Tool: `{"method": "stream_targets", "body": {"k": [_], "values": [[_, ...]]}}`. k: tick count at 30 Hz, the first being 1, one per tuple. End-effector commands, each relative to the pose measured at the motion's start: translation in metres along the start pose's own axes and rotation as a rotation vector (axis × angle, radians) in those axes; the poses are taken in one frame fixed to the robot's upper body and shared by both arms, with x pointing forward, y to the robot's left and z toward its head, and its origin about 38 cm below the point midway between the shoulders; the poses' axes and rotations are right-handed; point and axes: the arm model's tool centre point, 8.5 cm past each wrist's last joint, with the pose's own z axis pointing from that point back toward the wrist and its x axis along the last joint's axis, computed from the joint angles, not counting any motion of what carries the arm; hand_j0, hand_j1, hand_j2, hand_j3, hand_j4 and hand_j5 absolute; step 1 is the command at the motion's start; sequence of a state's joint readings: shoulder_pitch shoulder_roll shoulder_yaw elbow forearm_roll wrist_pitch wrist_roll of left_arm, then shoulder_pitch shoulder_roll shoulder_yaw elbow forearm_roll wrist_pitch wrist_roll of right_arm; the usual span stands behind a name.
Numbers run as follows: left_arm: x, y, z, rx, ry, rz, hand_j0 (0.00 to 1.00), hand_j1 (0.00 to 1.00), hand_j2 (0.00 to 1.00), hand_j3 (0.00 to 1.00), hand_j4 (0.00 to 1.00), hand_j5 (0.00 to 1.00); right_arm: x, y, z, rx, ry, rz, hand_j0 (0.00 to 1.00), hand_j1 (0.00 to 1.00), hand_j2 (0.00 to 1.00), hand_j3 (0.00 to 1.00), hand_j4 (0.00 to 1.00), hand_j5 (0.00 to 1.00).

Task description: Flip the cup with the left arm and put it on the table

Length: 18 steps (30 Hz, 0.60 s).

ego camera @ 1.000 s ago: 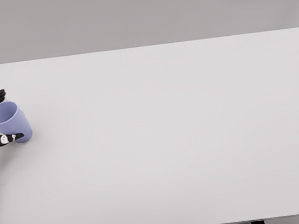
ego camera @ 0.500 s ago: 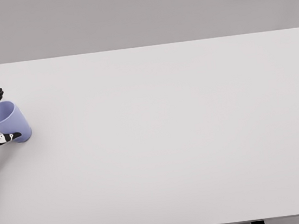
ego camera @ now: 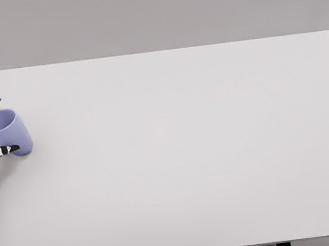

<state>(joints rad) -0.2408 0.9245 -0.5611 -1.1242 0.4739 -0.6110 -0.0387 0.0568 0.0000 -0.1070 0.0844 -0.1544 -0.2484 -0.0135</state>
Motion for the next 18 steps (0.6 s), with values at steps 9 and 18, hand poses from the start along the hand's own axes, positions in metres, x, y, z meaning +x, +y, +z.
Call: {"method": "stream_targets", "body": {"k": [9,18], "values": [[0.003,0.004,0.001,-0.025,-0.002,-0.045,1.00,1.00,1.00,1.00,1.00,1.00,0.000,0.000,0.000,0.000,0.000,-0.001,1.00,1.00,1.00,1.00,1.00,1.00],[0.017,0.013,0.003,-0.058,-0.024,-0.093,1.00,1.00,1.00,1.00,1.00,1.00,0.000,0.000,0.000,0.001,0.000,-0.001,1.00,1.00,1.00,1.00,1.00,1.00]]}}
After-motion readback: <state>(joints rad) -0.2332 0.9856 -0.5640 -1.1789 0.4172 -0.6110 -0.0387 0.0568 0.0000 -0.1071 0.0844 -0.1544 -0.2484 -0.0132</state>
